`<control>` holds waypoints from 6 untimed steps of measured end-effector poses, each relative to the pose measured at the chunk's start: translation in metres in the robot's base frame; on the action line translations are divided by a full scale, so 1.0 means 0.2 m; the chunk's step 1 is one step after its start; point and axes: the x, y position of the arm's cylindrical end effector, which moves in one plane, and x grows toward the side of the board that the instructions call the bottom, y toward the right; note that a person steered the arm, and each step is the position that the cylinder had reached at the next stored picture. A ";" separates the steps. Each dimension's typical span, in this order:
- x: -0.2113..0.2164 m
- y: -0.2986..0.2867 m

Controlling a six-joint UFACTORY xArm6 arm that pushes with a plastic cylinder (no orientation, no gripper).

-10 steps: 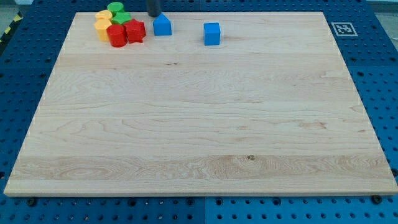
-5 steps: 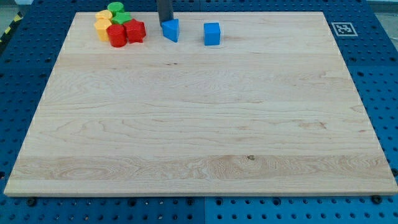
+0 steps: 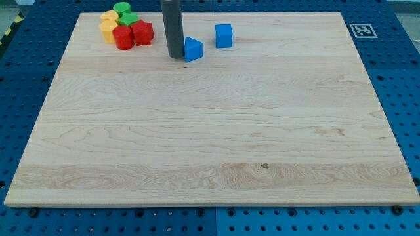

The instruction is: Slide blue triangle close to blue cube

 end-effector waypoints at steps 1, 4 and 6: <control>0.01 0.00; -0.05 0.24; -0.18 0.44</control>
